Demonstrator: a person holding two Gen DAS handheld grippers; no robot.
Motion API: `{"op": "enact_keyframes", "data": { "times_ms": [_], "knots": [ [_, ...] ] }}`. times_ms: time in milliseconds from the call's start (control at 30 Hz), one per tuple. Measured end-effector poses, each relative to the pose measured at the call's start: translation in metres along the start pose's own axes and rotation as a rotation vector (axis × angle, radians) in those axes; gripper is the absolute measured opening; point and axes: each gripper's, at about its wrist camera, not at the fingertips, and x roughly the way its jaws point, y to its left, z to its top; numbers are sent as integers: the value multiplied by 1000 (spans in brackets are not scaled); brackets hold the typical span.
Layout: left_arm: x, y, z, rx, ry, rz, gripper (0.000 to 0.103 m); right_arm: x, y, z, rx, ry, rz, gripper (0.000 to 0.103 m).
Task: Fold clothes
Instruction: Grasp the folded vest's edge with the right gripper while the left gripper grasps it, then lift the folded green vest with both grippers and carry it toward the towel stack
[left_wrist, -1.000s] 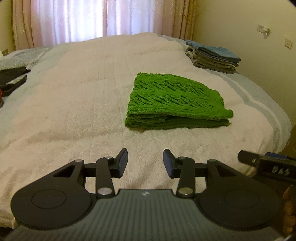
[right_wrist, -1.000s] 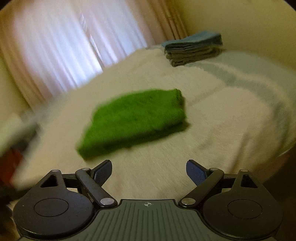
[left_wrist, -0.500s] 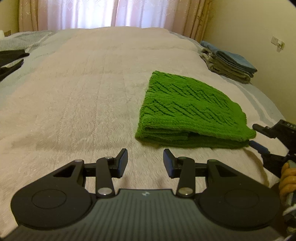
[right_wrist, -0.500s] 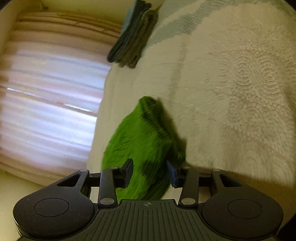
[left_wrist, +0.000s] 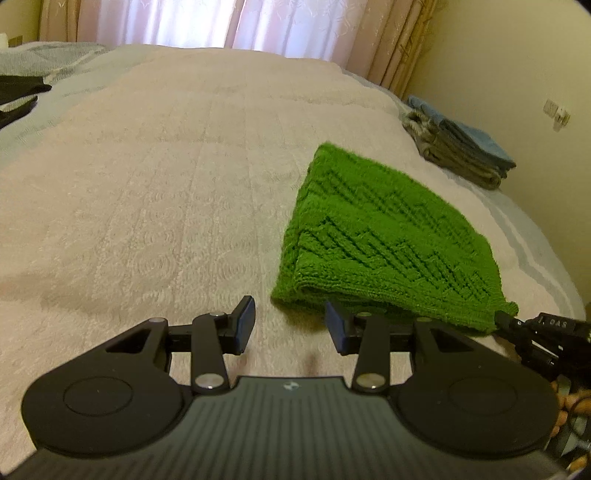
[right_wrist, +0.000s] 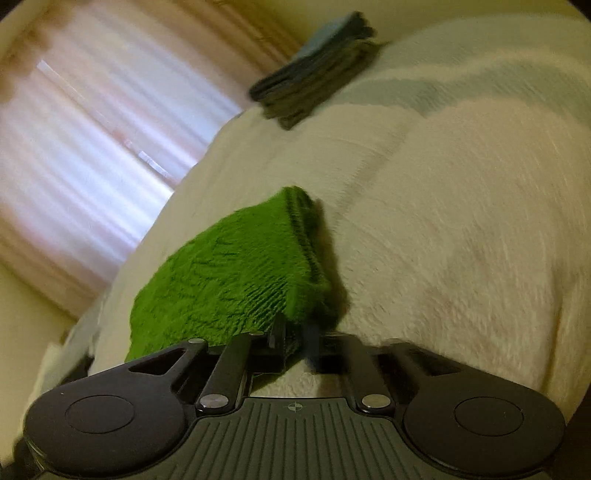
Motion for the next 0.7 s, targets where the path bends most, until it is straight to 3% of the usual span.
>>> {"op": "enact_keyframes", "data": {
  "times_ms": [33, 67, 167, 267, 500, 700],
  "knots": [
    [2, 3, 3, -16, -2, -11, 38, -3, 1, 1, -18, -7, -6, 69],
    [4, 8, 8, -31, -6, -26, 38, -7, 1, 4, -31, -21, 7, 73],
    [12, 20, 24, -74, -16, -75, 44, -11, -1, 18, -83, -27, 21, 73],
    [39, 29, 35, -124, 27, -149, 47, 1, -9, 38, -78, 0, 38, 73],
    [103, 51, 59, -246, 138, -329, 52, 56, -40, 73, 87, 197, 196, 76],
    [155, 68, 78, -339, 224, -485, 53, 109, -45, 88, 55, 396, 372, 76]
  ]
}}
